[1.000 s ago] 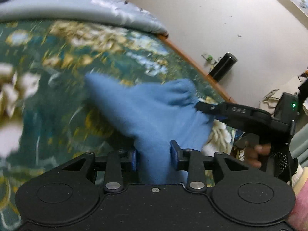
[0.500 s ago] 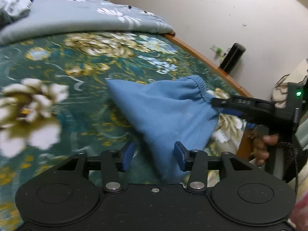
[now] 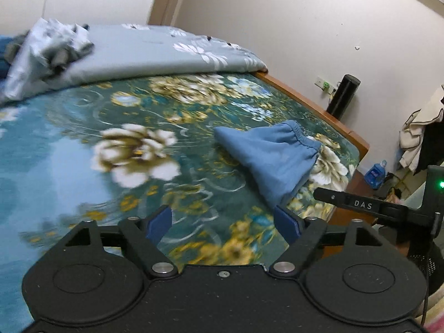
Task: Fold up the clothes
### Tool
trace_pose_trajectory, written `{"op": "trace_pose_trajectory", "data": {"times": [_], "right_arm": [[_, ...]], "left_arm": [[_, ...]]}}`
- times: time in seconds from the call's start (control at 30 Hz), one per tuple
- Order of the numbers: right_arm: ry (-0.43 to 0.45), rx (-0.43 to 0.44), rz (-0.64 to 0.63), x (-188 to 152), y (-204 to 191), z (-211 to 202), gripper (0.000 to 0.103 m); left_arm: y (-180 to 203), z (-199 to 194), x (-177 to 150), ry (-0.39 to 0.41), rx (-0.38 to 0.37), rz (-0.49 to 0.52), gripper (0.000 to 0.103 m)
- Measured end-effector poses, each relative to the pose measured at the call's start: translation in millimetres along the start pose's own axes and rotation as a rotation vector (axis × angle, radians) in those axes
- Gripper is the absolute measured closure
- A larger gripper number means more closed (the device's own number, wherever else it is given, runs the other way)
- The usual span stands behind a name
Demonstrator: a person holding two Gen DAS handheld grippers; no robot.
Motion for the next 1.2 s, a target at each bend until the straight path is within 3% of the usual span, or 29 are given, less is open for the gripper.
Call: {"op": "trace_pose_trajectory", "data": {"times": [0.13,0.33,0.4,0.6,0.8,1.2], "right_arm": [[0.01,0.034,-0.019,-11.9,-36.7,-23.2,0.023],[-0.005,0.051,-0.022,-27.9,-79.8,-53.3,0.018],[-0.005,0.06,-0.022,-31.3,-91.1,-60.9,0.005],[0.01,0.119,-0.085,-35.3,-139.0,-82.5,0.001],[0.003,0.189,-0.174,-37.9,-198.8,-87.0,0.0],[-0.025,0.341,-0.36,-53.1,-315.7,-88.4,0.0]], "left_arm": [[-41.5,-52.8,-4.2,0.075,0.091,-0.039,0.009],[-101.4,-124.4,-15.0,0.166,0.233,-0.08,0.002],[-119.9,-146.2,-19.9,0.202,0.286,-0.095,0.002],[-177.1,-199.6,-42.2,0.275,0.454,-0.177,0.002],[-212.0,-233.6,-67.7,0.302,0.498,-0.27,0.002],[-260.6,-276.5,-102.9,0.35,0.611,-0.332,0.001]]}}
Point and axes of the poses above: each gripper's, at about its wrist camera, not at the fingertips, and z roughly the way its jaws point, y to its right, x to its top, the point moved 7 cm from there along z, roughly the way its jaws point, and after that the axes turned 12 degrees about -z, right-handed, at the moved point
